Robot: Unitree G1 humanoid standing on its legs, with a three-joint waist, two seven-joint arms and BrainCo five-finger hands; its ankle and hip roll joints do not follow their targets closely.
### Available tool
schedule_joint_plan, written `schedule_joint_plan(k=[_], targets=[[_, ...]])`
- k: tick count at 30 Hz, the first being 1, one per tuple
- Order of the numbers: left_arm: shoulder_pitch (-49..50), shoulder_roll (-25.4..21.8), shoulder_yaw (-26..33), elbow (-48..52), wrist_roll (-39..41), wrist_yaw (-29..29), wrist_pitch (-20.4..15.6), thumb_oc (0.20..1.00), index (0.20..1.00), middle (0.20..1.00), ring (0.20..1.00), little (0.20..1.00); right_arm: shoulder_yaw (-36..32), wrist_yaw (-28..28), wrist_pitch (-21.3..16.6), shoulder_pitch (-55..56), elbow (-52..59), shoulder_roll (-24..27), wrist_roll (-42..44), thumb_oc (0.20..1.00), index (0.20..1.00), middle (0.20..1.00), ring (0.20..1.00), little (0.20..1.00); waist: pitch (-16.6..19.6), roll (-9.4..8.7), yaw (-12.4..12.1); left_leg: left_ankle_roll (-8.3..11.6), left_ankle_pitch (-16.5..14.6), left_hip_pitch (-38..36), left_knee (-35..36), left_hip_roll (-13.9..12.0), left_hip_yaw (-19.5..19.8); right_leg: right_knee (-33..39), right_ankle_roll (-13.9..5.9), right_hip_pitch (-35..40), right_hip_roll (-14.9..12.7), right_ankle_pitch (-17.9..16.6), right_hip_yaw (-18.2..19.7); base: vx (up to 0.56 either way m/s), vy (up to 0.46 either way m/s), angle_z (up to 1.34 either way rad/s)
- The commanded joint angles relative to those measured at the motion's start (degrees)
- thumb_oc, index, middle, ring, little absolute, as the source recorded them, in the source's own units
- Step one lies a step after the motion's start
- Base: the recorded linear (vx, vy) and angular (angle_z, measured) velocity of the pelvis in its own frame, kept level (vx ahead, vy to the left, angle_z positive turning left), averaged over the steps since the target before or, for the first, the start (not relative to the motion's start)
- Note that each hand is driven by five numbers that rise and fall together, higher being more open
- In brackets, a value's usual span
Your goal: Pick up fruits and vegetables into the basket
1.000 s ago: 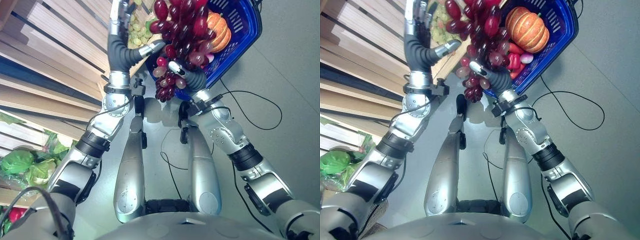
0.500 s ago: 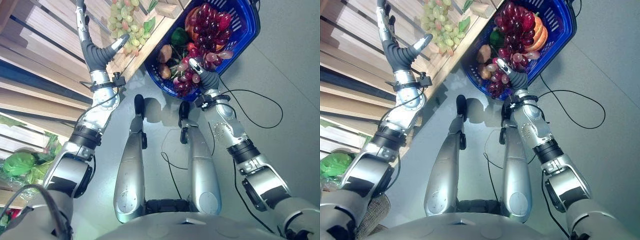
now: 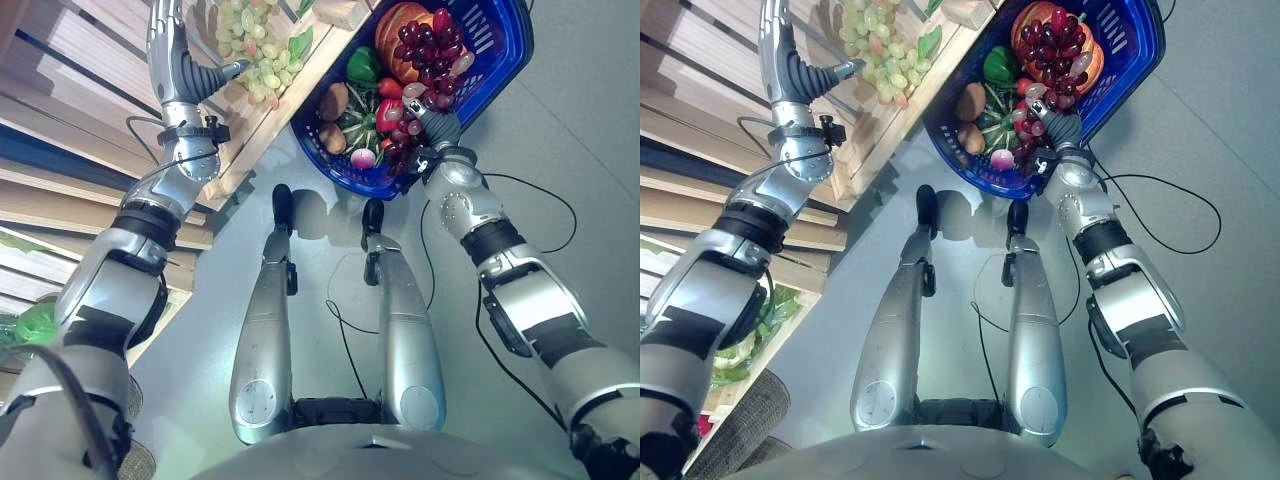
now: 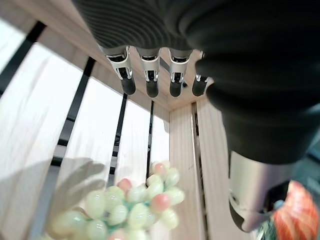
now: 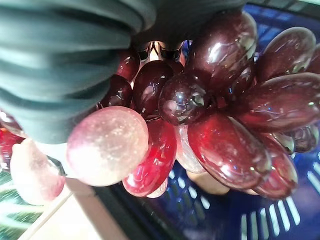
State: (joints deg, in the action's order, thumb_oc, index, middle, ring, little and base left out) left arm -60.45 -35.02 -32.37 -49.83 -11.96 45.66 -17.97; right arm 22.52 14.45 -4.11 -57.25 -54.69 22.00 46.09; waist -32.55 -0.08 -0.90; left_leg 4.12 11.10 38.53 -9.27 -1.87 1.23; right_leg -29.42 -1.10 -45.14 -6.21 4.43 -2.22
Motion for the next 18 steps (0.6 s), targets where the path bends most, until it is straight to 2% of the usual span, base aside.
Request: schedule_joint_plan(k=[1, 5, 6, 7, 8, 12, 16, 17, 18], targets=[[-2.3, 0.6, 0.3, -2.1, -5.4, 0.8, 0.5, 1.0, 1.0, 1.0, 1.0, 1.0, 1.3, -1.7, 0.2, -2.5, -0.6, 3.2, 1.6, 0.2, 0.2, 0.2, 0.2, 0.2, 2.8, 4.62, 0.5, -1.53, -4.8, 2.9, -6.2, 1.3, -0.5, 10.8, -1.0, 3.0, -1.1, -8.1, -1.8, 0.02, 0.053, -0.03], [-4.6, 0.3, -3.0, -5.4, -7.4, 0.0, 1.2, 1.0, 1.0, 1.0, 1.0, 1.0, 2.2, -2.8, 2.1, -5.6, -5.5, 3.2, 1.2, 0.2, 0.2, 0.2, 0.2, 0.2, 2.8, 5.63, 0.4, -1.39, -4.6, 3.5, -6.1, 1.4, -0.7, 10.5, -0.94, 2.1, -1.1, -8.1, -1.7, 0.01, 0.055, -0.02], [-4.8, 0.2, -3.4, -5.8, -7.4, -0.1, 1.2, 1.0, 1.0, 1.0, 1.0, 1.0, 2.4, -2.7, 2.7, -6.0, -5.9, 3.2, 1.2, 0.241, 0.241, 0.241, 0.241, 0.241, 2.8, 5.76, 0.4, -1.38, -4.6, 3.6, -6.2, 1.4, -0.7, 10.5, -0.92, 1.9, -1.1, -8.1, -1.7, 0.01, 0.051, -0.02], [-5.1, 0.2, -4.2, -6.4, -7.8, -0.2, 1.2, 1.0, 1.0, 1.0, 1.0, 1.0, 2.6, -2.6, 3.3, -6.5, -6.9, 3.1, 1.1, 0.743, 0.743, 0.743, 0.743, 0.743, 2.8, 5.99, 0.4, -1.4, -4.5, 3.7, -6.0, 1.5, -0.7, 10.4, -0.84, 1.7, -1.0, -8.1, -1.6, 0.01, 0.052, 0.0], [-5.4, 0.1, -4.6, -6.7, -8.5, -0.7, 1.4, 1.0, 1.0, 1.0, 1.0, 1.0, 2.8, -2.7, 3.5, -6.9, -7.6, 3.1, 0.6, 1.0, 1.0, 1.0, 1.0, 1.0, 2.8, 6.18, 0.4, -1.4, -4.4, 3.9, -6.0, 1.5, -0.7, 10.2, -0.78, 1.4, -0.9, -8.0, -1.5, 0.01, 0.052, 0.02], [-5.3, 0.3, -5.7, -7.6, -6.5, -1.9, 1.5, 1.0, 1.0, 1.0, 1.0, 1.0, 3.3, -1.3, 3.6, -7.6, -8.7, 2.8, -1.4, 1.0, 1.0, 1.0, 1.0, 1.0, 2.8, 6.6, 0.4, -1.33, -4.3, 4.3, -6.2, 1.6, -0.8, 9.9, -0.63, 0.8, -0.8, -7.9, -1.2, 0.01, 0.039, 0.02], [-4.7, 1.1, -5.1, -7.9, -1.1, -4.9, 2.3, 1.0, 1.0, 1.0, 1.0, 1.0, 3.9, 1.0, 3.0, -7.6, -8.5, 2.7, -6.0, 1.0, 1.0, 1.0, 1.0, 1.0, 2.8, 6.69, 0.5, -1.38, -4.2, 4.7, -6.2, 1.5, -0.9, 9.8, -0.69, 0.4, -0.8, -7.9, -1.2, 0.0, 0.0, 0.0], [-4.7, 1.5, -4.6, -8.1, -0.7, -5.6, 2.5, 1.0, 1.0, 1.0, 1.0, 1.0, 4.2, 1.4, 2.7, -7.7, -8.7, 2.7, -7.2, 1.0, 1.0, 1.0, 1.0, 1.0, 2.8, 6.64, 0.5, -1.39, -4.1, 4.8, -6.2, 1.5, -0.9, 9.7, -0.71, 0.2, -0.7, -7.9, -1.2, 0.0, 0.0, 0.0], [-5.0, 1.7, -4.9, -8.5, -4.3, -5.5, 3.2, 1.0, 1.0, 1.0, 1.0, 1.0, 4.3, 1.7, 2.8, -7.7, -8.6, 2.9, -8.5, 1.0, 1.0, 1.0, 1.0, 1.0, 2.8, 6.49, 0.6, -1.38, -4.1, 5.1, -6.3, 1.4, -0.9, 9.6, -0.79, -0.1, -0.7, -8.0, -1.2, 0.0, 0.0, 0.0]])
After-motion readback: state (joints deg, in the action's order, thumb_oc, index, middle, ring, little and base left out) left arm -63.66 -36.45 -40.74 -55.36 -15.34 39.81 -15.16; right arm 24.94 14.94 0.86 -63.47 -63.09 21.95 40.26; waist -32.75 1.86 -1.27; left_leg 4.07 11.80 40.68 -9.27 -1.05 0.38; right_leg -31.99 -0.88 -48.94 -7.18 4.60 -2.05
